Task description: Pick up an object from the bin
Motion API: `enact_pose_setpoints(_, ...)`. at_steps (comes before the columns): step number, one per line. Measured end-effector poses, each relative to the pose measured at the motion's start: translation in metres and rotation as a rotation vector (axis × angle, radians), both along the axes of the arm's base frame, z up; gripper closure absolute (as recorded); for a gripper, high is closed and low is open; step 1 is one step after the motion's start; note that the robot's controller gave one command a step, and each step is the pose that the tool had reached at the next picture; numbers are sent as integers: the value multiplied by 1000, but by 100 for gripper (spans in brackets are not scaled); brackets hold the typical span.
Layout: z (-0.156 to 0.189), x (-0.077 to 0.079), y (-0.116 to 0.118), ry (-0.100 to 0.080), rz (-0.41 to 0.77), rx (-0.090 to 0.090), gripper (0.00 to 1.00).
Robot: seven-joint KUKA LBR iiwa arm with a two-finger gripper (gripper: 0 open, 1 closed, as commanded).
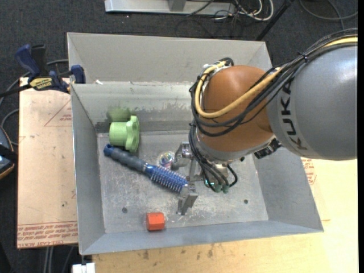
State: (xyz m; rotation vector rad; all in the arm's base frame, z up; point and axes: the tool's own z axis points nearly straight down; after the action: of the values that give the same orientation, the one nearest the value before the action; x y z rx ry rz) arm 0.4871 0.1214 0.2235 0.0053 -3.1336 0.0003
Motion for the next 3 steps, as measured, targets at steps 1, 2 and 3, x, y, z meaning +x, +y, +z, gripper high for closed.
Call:
enact_pose_setpoints(1,-151,65,-36,-9,-319,3,0)
enact_pose_setpoints(2,-149,66,-35,-9,-318,2,0)
enact_pose_setpoints(3,-147,67,-34,-9,-318,1,0)
